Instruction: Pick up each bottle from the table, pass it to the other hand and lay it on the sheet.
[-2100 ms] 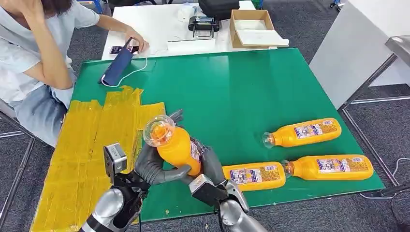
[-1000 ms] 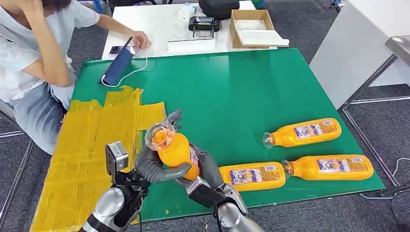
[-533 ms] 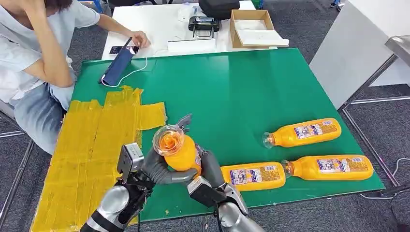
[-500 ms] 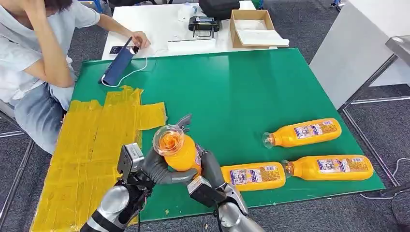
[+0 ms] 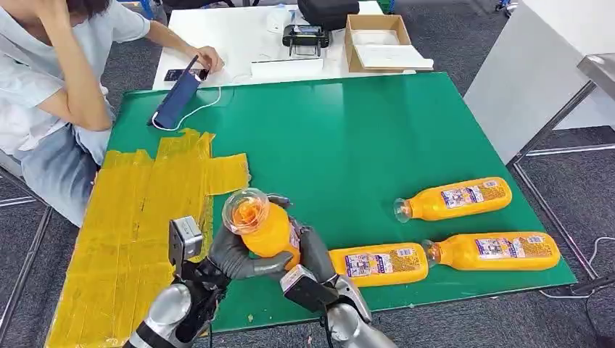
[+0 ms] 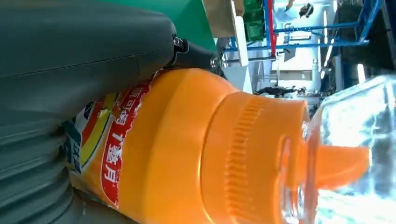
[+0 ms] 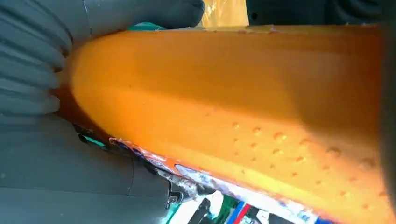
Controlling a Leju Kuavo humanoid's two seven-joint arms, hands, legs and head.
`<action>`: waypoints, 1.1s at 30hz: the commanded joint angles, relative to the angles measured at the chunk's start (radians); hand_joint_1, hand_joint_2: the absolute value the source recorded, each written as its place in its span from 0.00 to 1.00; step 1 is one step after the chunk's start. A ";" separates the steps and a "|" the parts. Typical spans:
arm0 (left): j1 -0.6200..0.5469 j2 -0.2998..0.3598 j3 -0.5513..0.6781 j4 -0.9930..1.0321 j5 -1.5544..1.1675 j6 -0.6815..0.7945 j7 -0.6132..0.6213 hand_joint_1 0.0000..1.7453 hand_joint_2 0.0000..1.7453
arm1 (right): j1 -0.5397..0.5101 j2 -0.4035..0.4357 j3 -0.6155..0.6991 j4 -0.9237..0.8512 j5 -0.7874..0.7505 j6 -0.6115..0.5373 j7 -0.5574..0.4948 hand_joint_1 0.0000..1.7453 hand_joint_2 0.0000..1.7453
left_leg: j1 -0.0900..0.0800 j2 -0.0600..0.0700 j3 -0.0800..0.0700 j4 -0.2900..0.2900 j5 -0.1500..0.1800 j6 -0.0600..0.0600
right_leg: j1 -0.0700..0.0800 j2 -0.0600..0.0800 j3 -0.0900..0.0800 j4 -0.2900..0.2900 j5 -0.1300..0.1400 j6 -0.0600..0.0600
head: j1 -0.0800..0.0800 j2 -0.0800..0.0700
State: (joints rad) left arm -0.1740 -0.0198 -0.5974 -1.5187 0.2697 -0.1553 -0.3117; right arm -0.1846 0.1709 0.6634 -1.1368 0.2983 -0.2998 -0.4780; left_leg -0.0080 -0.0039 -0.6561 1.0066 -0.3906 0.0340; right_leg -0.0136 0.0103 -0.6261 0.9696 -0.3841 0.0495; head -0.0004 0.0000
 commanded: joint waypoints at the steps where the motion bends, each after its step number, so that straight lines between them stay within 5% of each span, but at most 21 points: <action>1: 0.017 -0.002 -0.013 -0.010 0.024 -0.004 0.003 1.00 1.00 | -0.023 -0.019 0.034 0.024 -0.009 0.004 0.003 1.00 1.00 | 0.001 0.000 0.006 0.000 -0.003 -0.002 | 0.001 -0.001 0.006 0.000 -0.003 -0.002 | 0.000 0.000; 7: 0.063 0.000 -0.019 -0.040 -0.002 0.013 0.001 1.00 1.00 | 0.018 -0.029 0.017 -0.011 -0.031 0.002 -0.006 1.00 1.00 | 0.000 0.000 0.003 0.000 -0.001 -0.001 | 0.000 -0.001 0.003 -0.001 -0.001 -0.001 | 0.000 0.000; 8: 0.062 -0.004 -0.014 -0.040 -0.009 0.025 -0.002 1.00 1.00 | 0.025 -0.032 0.005 -0.028 -0.047 0.004 -0.014 0.93 1.00 | 0.001 0.000 0.006 0.000 -0.003 -0.002 | 0.001 -0.001 0.006 0.000 -0.003 -0.002 | 0.000 0.000; 10: 0.056 0.000 0.000 -0.054 -0.068 0.077 -0.027 1.00 1.00 | 0.048 -0.035 -0.028 -0.090 -0.094 0.017 -0.028 0.00 1.00 | 0.000 -0.001 0.003 0.000 -0.001 -0.001 | 0.000 -0.002 0.003 0.000 -0.002 -0.001 | 0.000 0.000; 24: 0.050 0.011 0.011 -0.072 -0.119 0.117 -0.039 1.00 1.00 | 0.066 -0.050 -0.046 -0.158 -0.109 0.029 -0.010 0.00 1.00 | 0.001 0.000 0.007 0.000 -0.004 -0.003 | 0.001 -0.002 0.007 0.000 -0.003 -0.002 | 0.000 0.000; 28: 0.048 0.047 0.071 -0.112 -0.487 0.399 -0.039 1.00 1.00 | 0.146 -0.061 -0.127 -0.340 -0.191 0.047 0.008 0.00 1.00 | 0.001 -0.001 0.003 0.000 -0.002 -0.002 | 0.001 -0.002 0.003 0.000 -0.002 -0.002 | 0.000 0.000; 29: 0.049 0.058 0.096 -0.125 -0.540 0.439 -0.033 1.00 1.00 | 0.173 -0.059 -0.145 -0.392 -0.192 0.048 0.023 0.00 0.00 | 0.000 -0.002 0.002 0.000 -0.002 -0.002 | 0.000 -0.002 0.002 0.000 -0.002 -0.002 | 0.000 0.000; 31: 0.036 0.076 0.169 -0.131 -0.731 0.528 0.018 1.00 1.00 | 0.211 -0.067 -0.167 -0.503 -0.178 0.052 0.032 0.00 0.00 | 0.000 -0.001 0.003 0.001 -0.003 -0.003 | 0.001 -0.002 0.003 0.001 -0.003 -0.002 | 0.000 0.000; 32: 0.023 0.081 0.192 -0.120 -0.828 0.566 0.034 1.00 1.00 | 0.224 -0.070 -0.174 -0.540 -0.163 0.041 0.023 0.00 1.00 | 0.000 -0.001 0.001 0.000 -0.002 -0.002 | 0.000 -0.001 0.001 0.001 -0.002 -0.002 | 0.000 0.000; 33: -0.004 0.091 0.211 -0.091 -0.983 0.576 0.093 1.00 1.00 | 0.232 -0.076 -0.182 -0.579 -0.138 0.023 0.012 0.00 1.00 | 0.001 -0.001 0.003 0.002 -0.003 -0.003 | 0.001 -0.002 0.003 0.002 -0.003 -0.003 | 0.000 0.000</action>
State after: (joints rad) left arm -0.1068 -0.0034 -0.5460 -1.6342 -0.2870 0.2861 -0.3339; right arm -0.0443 0.1423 0.5765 -1.4181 0.1198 -0.2560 -0.4632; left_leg -0.0080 -0.0037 -0.6568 1.0066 -0.3912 0.0334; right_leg -0.0136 0.0103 -0.6269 0.9696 -0.3844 0.0493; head -0.0004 0.0000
